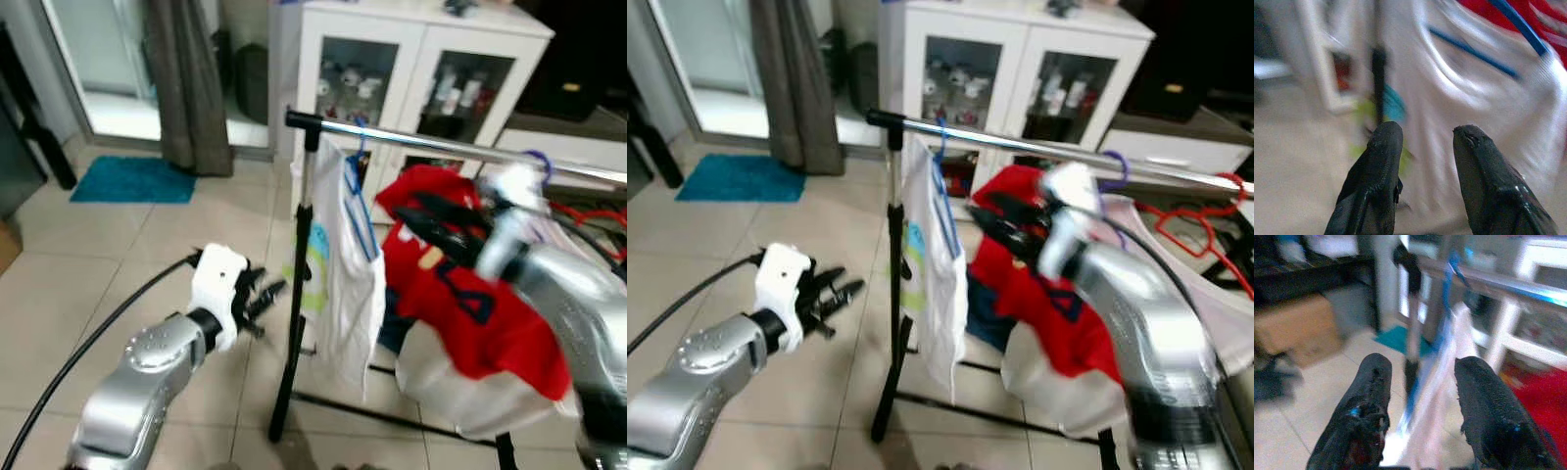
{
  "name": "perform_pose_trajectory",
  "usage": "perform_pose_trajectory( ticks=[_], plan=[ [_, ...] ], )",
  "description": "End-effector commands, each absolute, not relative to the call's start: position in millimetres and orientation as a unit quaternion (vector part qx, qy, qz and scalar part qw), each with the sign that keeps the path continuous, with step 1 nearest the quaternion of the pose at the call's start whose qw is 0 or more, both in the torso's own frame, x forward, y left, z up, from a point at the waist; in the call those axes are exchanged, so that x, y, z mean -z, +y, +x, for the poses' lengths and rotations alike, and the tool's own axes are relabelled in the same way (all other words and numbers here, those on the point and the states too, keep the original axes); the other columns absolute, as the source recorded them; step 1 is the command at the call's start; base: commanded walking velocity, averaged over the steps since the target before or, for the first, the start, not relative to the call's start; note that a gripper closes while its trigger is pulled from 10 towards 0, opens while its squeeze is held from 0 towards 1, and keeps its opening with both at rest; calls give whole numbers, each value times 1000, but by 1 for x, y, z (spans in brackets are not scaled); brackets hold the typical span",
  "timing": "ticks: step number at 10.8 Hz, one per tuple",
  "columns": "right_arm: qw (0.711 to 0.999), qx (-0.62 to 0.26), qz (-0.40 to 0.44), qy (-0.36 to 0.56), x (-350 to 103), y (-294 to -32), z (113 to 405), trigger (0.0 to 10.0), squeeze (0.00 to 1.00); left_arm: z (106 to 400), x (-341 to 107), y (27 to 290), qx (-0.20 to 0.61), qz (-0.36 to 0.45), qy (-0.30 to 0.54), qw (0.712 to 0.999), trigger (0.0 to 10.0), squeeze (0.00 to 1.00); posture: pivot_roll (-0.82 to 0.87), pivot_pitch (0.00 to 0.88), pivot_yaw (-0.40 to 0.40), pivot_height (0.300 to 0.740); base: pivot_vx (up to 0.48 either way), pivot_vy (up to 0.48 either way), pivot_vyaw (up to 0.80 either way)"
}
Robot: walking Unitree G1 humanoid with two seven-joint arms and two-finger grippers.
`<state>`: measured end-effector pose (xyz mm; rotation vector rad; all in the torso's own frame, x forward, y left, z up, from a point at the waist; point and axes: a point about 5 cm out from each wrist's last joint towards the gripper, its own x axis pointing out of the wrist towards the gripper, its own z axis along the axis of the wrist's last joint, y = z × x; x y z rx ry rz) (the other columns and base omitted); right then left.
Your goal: Hang hanger
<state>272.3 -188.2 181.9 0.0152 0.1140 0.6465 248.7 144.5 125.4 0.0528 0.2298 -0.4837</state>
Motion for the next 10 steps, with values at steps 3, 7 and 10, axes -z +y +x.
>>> perform_pose_trajectory(
  ticks=[3, 7, 10],
  plan=[
    [979, -192, 49, 49, -155, -184, 248, 10000, 1000, 247, -128, 147, 185, 12, 84, 979, 10000, 0, -10, 0, -54, 740, 0, -266, 0],
    [986, -161, 49, 12, -155, -175, 255, 10000, 1000, 250, -126, 142, 176, 10, 72, 982, 10000, 0, -5, 0, -61, 740, 0, -480, 0],
    [984, -175, 41, 17, -152, -175, 257, 10000, 1000, 253, -127, 146, 172, 21, 66, 983, 10000, 0, -6, 0, -57, 740, 0, -480, 0]
  ],
)
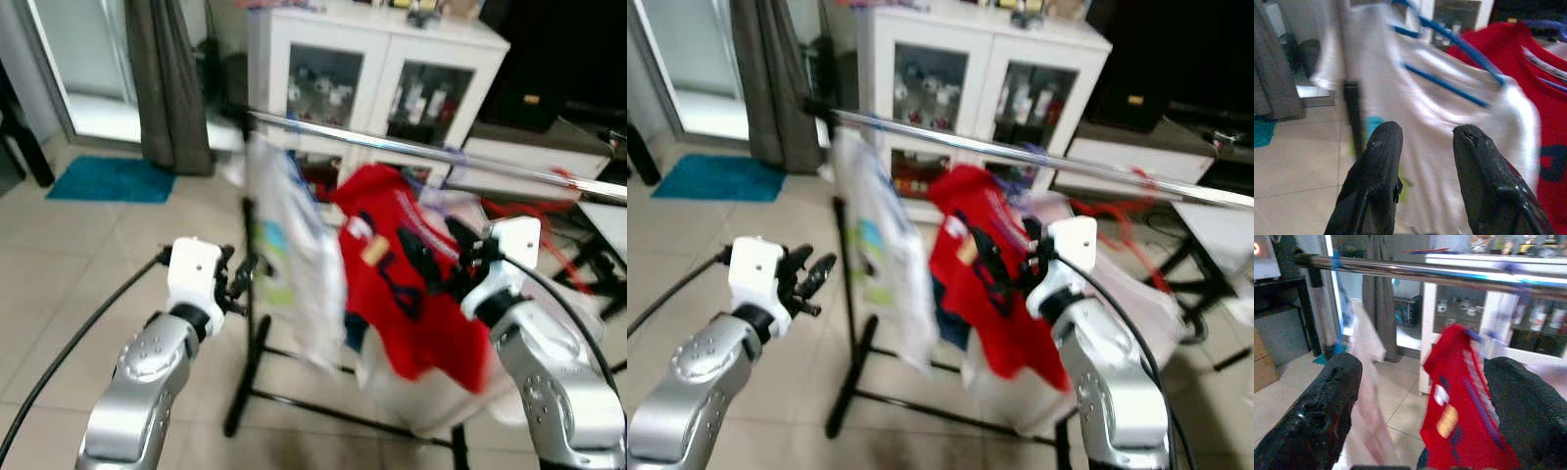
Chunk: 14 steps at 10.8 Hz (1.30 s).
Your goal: Hang hanger
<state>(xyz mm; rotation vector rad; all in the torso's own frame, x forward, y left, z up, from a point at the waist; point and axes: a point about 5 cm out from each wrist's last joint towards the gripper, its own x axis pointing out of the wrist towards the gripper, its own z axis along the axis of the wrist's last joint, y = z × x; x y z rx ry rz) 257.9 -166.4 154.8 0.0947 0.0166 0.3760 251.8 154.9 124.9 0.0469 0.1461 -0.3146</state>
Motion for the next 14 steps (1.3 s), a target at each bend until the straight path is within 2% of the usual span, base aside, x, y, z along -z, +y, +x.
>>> perform_pose_trajectory(
  ticks=[1, 4, 6, 7, 9, 12, 14],
  plan=[
    [984, -172, 42, 12, -152, -176, 258, 10000, 1000, 254, -128, 144, 177, 24, 64, 982, 10000, 0, -7, 0, -54, 740, 0, -480, 0],
    [982, -176, 66, -3, -159, -173, 262, 10000, 1000, 257, -130, 144, 189, 35, 57, 980, 10000, 0, -8, 0, -43, 740, 0, -377, 0],
    [988, -153, 21, 26, -156, -177, 270, 10000, 1000, 258, -131, 142, 221, 51, 59, 972, 10000, 0, -1, 0, -34, 740, 0, 0, 0],
    [983, -179, 28, 12, -162, -173, 270, 10000, 1000, 258, -134, 142, 245, 50, 55, 967, 10000, 0, 1, 0, -31, 740, 0, 0, 0],
    [977, -204, 45, 36, -152, -162, 265, 10000, 1000, 262, -141, 152, 212, 30, 45, 976, 10000, 0, 6, 0, -33, 740, 0, 0, 0],
    [977, -199, 61, 38, -147, -157, 266, 10000, 1000, 260, -139, 145, 227, 32, 48, 972, 10000, 0, 19, 0, -31, 740, 0, 0, 0],
    [976, -207, 52, 36, -148, -154, 267, 10000, 1000, 260, -139, 147, 227, 31, 48, 972, 10000, 0, 24, 0, -33, 740, 300, 0, 794]
  ],
)
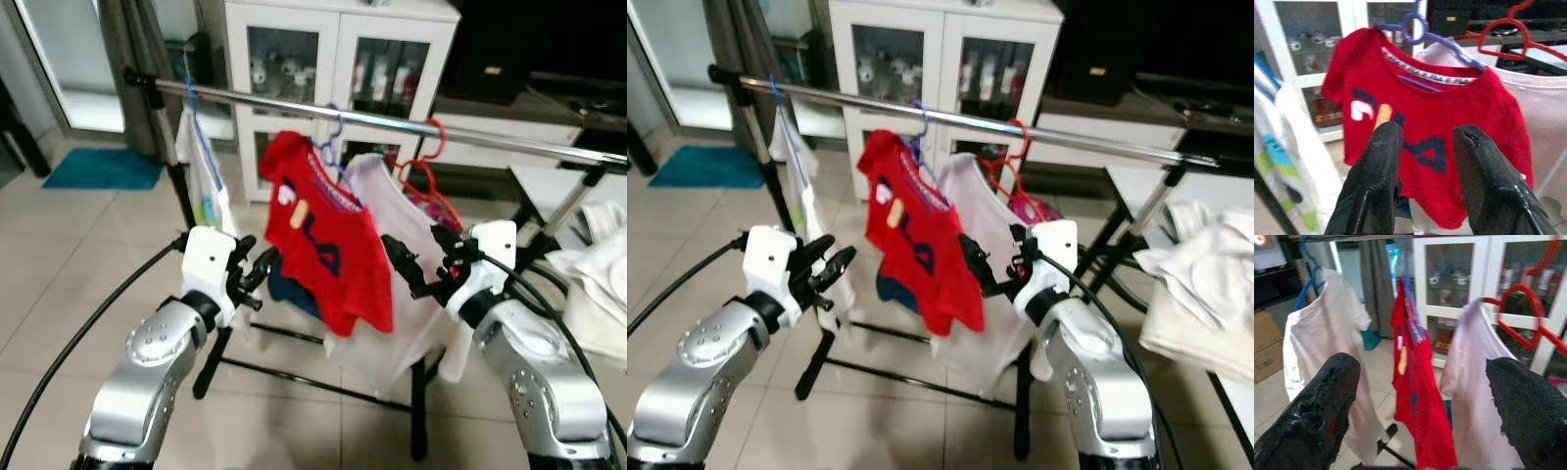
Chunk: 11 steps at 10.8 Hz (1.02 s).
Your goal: Hang hanger
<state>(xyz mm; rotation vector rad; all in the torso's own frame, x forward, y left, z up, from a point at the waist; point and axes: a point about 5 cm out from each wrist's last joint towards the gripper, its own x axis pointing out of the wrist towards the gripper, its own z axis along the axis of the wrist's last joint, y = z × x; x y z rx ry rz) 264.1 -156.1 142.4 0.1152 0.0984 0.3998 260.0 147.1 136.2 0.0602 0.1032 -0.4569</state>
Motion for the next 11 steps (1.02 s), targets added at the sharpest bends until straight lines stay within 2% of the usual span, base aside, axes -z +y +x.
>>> perform_pose_trajectory(
  ticks=[1, 3, 5, 8, 11],
  plan=[
    [976, -207, 51, 35, -149, -152, 268, 10000, 1000, 260, -139, 149, 225, 31, 48, 973, 10000, 0, 29, 0, -36, 740, 360, 0, 794],
    [978, -202, 56, 26, -151, -151, 271, 10000, 1000, 260, -139, 150, 224, 33, 49, 973, 10000, 0, 36, 0, -40, 740, 366, 0, 794],
    [980, -184, 81, 11, -155, -152, 273, 10000, 1000, 259, -140, 150, 226, 36, 49, 972, 10000, 0, 40, 0, -41, 740, 366, 0, 0],
    [982, -182, 55, 1, -160, -155, 276, 10000, 1000, 260, -142, 148, 241, 48, 43, 968, 10000, 0, 40, 0, -40, 740, 354, 0, 0],
    [977, -203, 54, 19, -163, -156, 279, 10000, 1000, 261, -149, 149, 255, 46, 20, 966, 10000, 0, 39, 0, -41, 740, 0, 0, 0]
  ],
)
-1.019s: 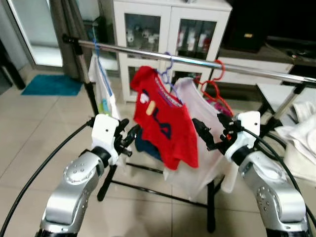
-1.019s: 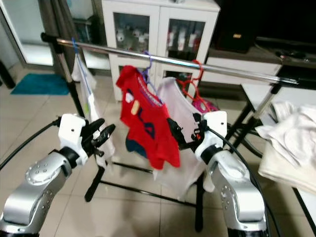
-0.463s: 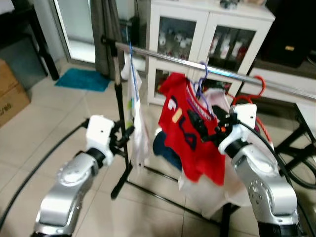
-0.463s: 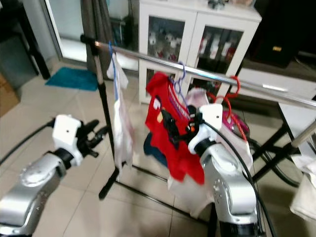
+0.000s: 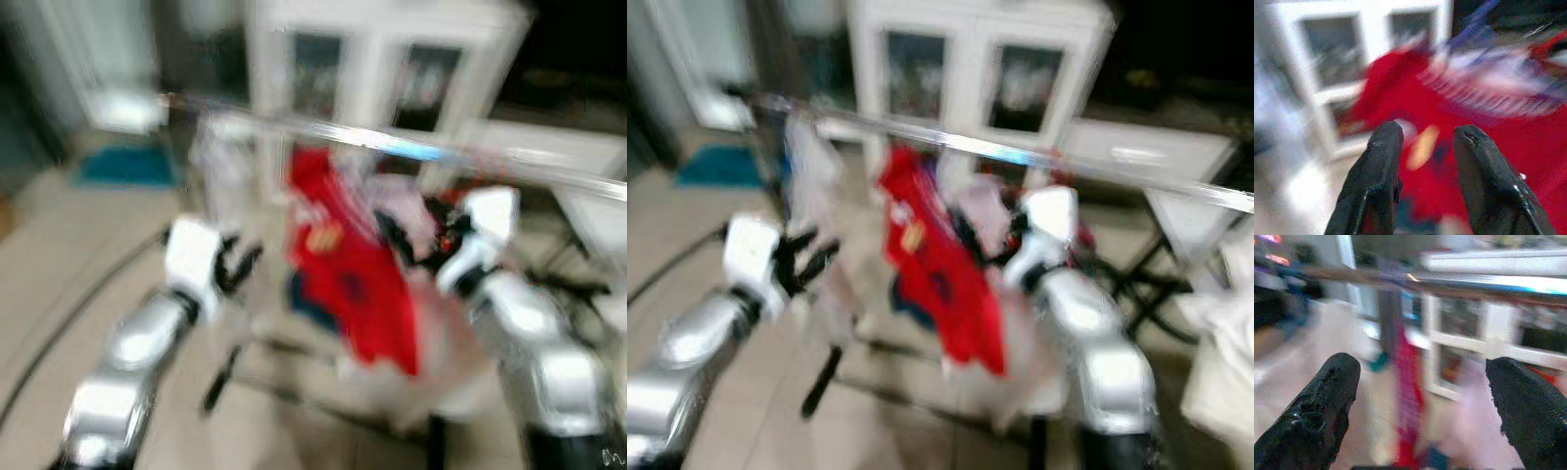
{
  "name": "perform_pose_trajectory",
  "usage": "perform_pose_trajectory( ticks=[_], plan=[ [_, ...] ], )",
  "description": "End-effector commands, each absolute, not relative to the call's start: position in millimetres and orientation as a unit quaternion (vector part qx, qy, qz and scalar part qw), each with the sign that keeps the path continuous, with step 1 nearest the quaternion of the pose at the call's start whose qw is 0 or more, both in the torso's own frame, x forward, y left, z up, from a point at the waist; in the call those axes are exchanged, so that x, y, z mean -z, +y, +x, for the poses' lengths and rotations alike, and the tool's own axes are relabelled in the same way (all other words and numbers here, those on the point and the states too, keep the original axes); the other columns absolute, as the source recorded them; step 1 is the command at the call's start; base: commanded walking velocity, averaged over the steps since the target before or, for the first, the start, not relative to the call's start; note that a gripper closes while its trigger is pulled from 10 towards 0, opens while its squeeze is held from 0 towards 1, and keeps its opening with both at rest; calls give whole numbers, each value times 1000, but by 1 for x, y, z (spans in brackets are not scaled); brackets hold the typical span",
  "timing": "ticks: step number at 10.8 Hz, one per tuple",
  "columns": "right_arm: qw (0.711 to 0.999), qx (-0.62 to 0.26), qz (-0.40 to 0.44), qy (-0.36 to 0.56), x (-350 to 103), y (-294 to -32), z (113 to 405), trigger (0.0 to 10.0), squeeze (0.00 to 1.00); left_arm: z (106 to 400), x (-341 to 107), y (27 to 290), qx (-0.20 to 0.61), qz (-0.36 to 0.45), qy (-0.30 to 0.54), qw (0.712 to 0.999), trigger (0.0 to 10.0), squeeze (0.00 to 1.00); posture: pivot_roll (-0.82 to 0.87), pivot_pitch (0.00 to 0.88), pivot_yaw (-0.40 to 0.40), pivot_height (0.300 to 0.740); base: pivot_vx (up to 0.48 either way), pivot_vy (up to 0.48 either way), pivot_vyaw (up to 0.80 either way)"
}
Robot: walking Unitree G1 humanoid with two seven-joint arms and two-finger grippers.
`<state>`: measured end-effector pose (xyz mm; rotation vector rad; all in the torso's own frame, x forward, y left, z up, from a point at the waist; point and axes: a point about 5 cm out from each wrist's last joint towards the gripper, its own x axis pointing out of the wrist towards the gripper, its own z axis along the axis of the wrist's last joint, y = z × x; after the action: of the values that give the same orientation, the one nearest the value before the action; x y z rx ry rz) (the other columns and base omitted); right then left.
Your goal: Hang hanger
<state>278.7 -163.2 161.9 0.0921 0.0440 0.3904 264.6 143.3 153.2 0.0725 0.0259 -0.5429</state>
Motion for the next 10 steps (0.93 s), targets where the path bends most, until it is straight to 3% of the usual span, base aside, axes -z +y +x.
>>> perform_pose_trajectory(
  ticks=[1, 5, 7, 8, 9, 10],
  plan=[
    [976, -210, 52, 18, -166, -157, 280, 10000, 1000, 262, -155, 151, 275, 37, 16, 960, 10000, 0, 42, 0, -42, 740, 0, 0, 0],
    [971, -229, -28, 63, -174, -201, 280, 10000, 1000, 254, -152, 137, 374, 28, 50, 926, 10000, 0, 22, 0, -34, 740, 0, 0, 0],
    [971, -203, -33, 119, -173, -218, 289, 10000, 1000, 246, -152, 124, 460, 19, 74, 884, 10000, 0, 18, 0, -40, 740, 0, 0, 0],
    [972, -180, -32, 145, -169, -226, 294, 10000, 906, 243, -154, 123, 485, 18, 81, 870, 10000, 0, 19, 0, -43, 740, 0, 0, 0],
    [971, -169, -33, 163, -166, -230, 298, 10000, 0, 241, -155, 123, 495, 17, 85, 864, 10000, 0, 19, 0, -42, 740, 0, 0, 0],
    [973, -139, -42, 182, -161, -238, 316, 10000, 0, 238, -154, 122, 511, 15, 94, 854, 10000, 0, 16, 0, -39, 740, 0, 0, 0]
  ],
)
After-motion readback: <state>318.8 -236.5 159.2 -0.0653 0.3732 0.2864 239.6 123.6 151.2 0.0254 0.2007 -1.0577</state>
